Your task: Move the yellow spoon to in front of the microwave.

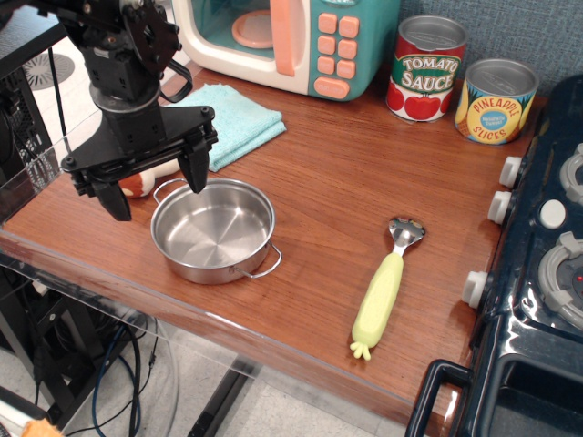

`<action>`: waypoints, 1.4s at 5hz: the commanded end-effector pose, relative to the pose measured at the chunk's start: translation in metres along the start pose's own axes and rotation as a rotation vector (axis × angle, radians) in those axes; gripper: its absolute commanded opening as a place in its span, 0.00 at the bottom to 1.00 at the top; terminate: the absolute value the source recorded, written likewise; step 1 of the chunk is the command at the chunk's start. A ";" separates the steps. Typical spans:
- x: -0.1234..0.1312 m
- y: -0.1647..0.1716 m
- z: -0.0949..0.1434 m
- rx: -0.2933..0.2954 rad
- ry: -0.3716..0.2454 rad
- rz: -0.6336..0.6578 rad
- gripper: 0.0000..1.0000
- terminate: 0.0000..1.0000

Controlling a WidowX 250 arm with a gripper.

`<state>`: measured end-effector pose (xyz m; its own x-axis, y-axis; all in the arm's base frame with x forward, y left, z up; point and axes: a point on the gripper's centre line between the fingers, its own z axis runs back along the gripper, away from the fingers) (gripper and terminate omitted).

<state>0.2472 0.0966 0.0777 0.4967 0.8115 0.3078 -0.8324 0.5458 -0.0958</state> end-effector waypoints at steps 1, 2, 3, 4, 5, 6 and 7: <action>0.000 0.000 0.000 0.000 0.000 0.000 1.00 0.00; -0.010 -0.022 0.011 -0.062 -0.030 -0.147 1.00 0.00; -0.039 -0.057 0.018 -0.130 -0.054 -0.392 1.00 0.00; -0.072 -0.083 0.034 -0.235 -0.091 -0.623 1.00 0.00; -0.104 -0.101 0.035 -0.295 -0.057 -0.748 1.00 0.00; -0.130 -0.116 0.024 -0.296 0.001 -0.839 1.00 0.00; -0.145 -0.124 0.004 -0.261 0.031 -0.899 1.00 0.00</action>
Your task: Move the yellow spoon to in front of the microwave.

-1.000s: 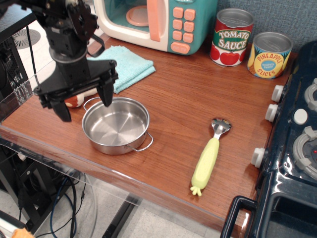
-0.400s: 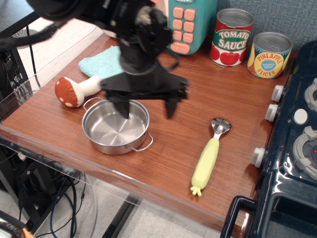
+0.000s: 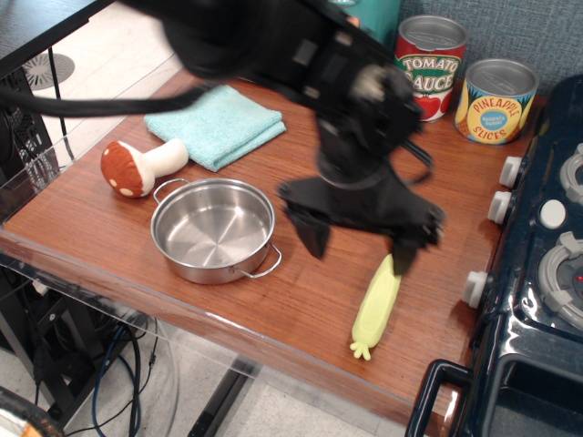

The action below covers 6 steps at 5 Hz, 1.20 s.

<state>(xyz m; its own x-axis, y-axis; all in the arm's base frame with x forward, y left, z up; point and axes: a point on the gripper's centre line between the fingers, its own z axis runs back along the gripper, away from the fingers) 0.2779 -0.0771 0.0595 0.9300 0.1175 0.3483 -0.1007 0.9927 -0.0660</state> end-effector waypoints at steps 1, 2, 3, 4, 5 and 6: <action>-0.008 -0.017 -0.025 -0.012 0.040 -0.075 1.00 0.00; -0.009 -0.021 -0.036 -0.021 0.061 -0.076 1.00 0.00; -0.012 -0.016 -0.045 0.014 0.069 -0.052 0.00 0.00; -0.014 -0.012 -0.046 0.024 0.063 -0.027 0.00 0.00; -0.013 -0.008 -0.045 0.037 0.061 -0.018 0.00 0.00; -0.007 0.005 -0.037 0.058 0.028 0.037 0.00 0.00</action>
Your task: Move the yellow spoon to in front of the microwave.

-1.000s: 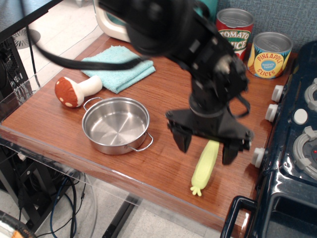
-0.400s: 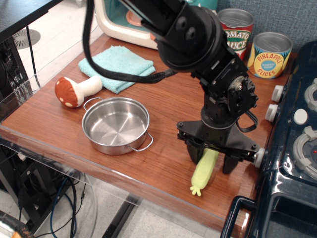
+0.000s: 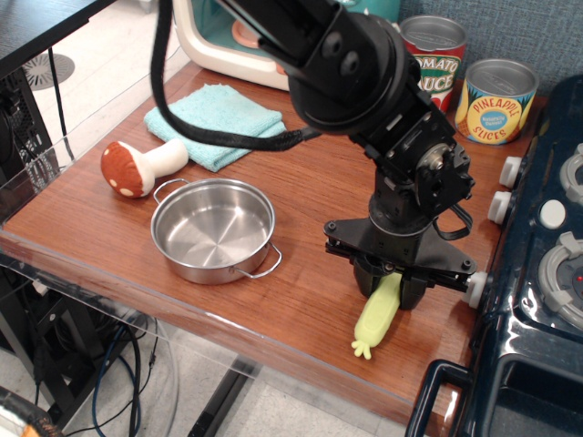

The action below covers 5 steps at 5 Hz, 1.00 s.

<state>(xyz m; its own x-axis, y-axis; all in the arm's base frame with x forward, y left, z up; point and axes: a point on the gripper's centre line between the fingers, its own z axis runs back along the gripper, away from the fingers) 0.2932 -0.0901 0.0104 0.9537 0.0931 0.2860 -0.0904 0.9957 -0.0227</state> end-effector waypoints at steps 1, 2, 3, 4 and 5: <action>0.009 0.024 0.033 -0.016 -0.061 0.194 0.00 0.00; 0.028 0.040 0.058 -0.017 -0.095 0.411 0.00 0.00; 0.050 0.059 0.076 -0.053 -0.125 0.635 0.00 0.00; 0.072 0.074 0.084 -0.038 -0.218 0.881 0.00 0.00; 0.087 0.087 0.078 -0.008 -0.227 1.102 0.00 0.00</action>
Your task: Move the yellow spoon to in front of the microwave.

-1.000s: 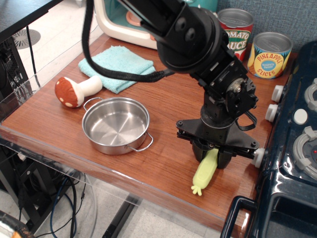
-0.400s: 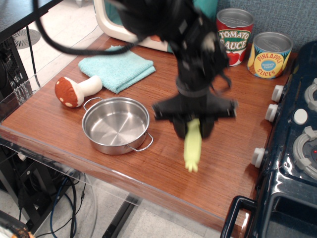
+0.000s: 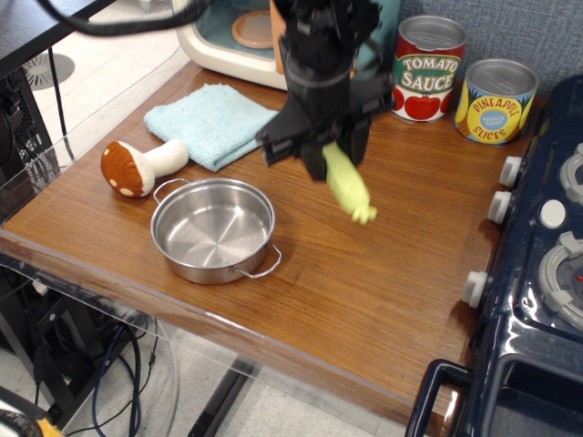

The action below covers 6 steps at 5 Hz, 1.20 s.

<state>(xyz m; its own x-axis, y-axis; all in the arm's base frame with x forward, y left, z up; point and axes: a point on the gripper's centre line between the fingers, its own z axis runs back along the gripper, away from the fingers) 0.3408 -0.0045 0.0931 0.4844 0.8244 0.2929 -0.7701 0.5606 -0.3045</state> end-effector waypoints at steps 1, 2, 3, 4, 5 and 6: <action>0.032 0.001 -0.003 0.020 -0.114 0.329 0.00 0.00; 0.050 0.015 -0.023 0.091 -0.163 0.413 0.00 0.00; 0.060 0.026 -0.043 0.133 -0.168 0.489 0.00 0.00; 0.067 0.029 -0.067 0.165 -0.142 0.517 0.00 0.00; 0.070 0.035 -0.082 0.189 -0.143 0.517 0.00 0.00; 0.070 0.032 -0.080 0.190 -0.138 0.504 0.00 0.00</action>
<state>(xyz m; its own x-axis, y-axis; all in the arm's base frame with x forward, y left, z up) 0.3930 0.0849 0.0198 0.0067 0.9629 0.2698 -0.9691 0.0728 -0.2356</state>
